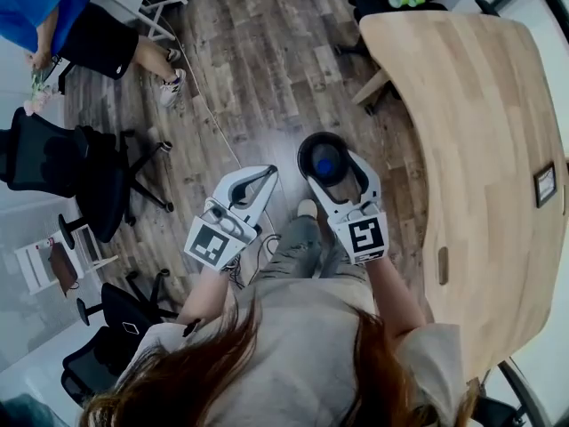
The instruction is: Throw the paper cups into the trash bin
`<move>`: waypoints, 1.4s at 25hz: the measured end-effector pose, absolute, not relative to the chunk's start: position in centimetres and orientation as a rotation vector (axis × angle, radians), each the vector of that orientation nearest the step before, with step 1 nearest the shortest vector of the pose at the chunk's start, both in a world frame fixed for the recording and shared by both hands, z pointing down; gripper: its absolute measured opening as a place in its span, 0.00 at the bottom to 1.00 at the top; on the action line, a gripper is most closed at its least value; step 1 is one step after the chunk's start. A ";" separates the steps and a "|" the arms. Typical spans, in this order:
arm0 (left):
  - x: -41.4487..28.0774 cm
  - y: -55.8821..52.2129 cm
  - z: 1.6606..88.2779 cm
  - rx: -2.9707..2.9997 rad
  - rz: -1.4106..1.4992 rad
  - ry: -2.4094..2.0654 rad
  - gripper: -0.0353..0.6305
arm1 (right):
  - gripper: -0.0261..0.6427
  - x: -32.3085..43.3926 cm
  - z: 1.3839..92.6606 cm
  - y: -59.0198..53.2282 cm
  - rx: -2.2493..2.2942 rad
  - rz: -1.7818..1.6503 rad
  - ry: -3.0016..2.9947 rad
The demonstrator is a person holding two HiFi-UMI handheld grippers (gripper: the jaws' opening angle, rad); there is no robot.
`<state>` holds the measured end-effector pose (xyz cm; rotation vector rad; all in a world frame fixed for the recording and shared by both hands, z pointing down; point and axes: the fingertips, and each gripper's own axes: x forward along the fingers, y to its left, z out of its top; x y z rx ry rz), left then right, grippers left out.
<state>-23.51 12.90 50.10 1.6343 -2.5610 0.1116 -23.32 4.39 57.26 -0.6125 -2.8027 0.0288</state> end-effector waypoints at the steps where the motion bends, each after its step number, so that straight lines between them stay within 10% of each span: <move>1: -23.4 12.8 49.7 1.639 0.107 -2.564 0.06 | 0.55 -23.0 56.1 4.4 -0.616 0.028 -2.808; 12: -22.3 11.9 45.5 1.692 0.071 -2.590 0.06 | 0.51 -21.3 47.7 3.7 -0.591 0.011 -2.916; 20: -21.7 11.6 43.0 1.752 0.070 -2.601 0.06 | 0.11 -20.6 43.9 2.2 -0.532 0.025 -3.006; 35: -21.9 12.5 40.4 1.759 0.106 -2.667 0.06 | 0.05 -20.7 41.3 4.0 -0.668 -0.063 -3.025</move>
